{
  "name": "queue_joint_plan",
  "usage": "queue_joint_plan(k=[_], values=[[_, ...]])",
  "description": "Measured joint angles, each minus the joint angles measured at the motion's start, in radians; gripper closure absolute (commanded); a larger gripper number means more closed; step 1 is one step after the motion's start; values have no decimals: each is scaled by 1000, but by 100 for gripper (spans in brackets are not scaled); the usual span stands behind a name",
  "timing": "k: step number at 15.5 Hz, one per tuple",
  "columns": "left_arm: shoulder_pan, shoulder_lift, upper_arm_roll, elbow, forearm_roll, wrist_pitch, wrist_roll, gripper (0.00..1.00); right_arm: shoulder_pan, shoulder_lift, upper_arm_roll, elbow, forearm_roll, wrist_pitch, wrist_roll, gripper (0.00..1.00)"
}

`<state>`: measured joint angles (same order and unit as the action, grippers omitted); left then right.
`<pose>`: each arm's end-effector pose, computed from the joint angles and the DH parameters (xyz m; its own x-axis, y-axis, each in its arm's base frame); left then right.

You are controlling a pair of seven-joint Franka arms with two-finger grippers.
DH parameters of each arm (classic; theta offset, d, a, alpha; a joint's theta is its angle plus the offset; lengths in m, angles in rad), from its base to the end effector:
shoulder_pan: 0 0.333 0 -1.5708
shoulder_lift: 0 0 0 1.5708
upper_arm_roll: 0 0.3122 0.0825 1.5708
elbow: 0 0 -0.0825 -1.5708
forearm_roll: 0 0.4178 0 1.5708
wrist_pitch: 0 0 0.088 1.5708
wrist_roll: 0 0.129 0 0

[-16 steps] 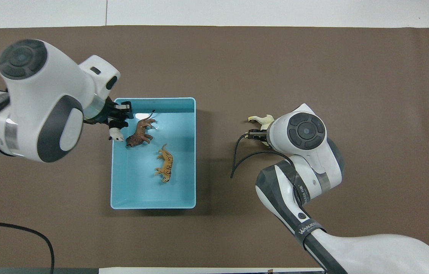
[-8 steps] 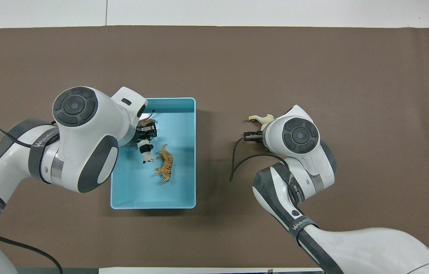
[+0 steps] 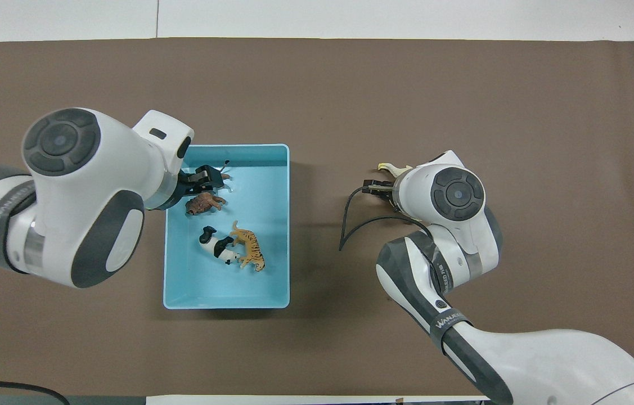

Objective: Put all toys into storage box
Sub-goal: 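Grasp the cream horse with the right gripper while the left gripper withdraws, then carry the cream horse over the box and release it with the right gripper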

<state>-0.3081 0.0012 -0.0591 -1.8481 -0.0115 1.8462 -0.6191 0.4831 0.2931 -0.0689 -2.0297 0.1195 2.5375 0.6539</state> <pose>0.5548 -0.2146 0.4803 0.9676 0.2522 -0.0090 0.2523 -0.9676 0.0072 0.5894 0.2600 0.2760 0.9360 -0.3284 0.1268 -0.3035 -0.9353 -0.1820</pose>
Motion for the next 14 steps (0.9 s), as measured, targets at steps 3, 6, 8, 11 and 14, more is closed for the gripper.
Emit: queue_joint_plan(k=[3,6,8,11,14], values=[[33,-25,2,10,0,-22,48,0,-17,18,-3,25,21,8,16,0],[113,-24,5,11,2,-15,177,0,-63,40,-5,-18,21,51,-15,0],[218,-23,7,11,1,0,345,0,-66,58,-4,-45,21,93,-18,35],[321,-23,13,11,-2,6,505,0,-58,87,-1,-54,22,150,-18,100],[316,-22,-5,20,-2,-3,515,0,-54,87,7,-31,22,127,-27,100]])
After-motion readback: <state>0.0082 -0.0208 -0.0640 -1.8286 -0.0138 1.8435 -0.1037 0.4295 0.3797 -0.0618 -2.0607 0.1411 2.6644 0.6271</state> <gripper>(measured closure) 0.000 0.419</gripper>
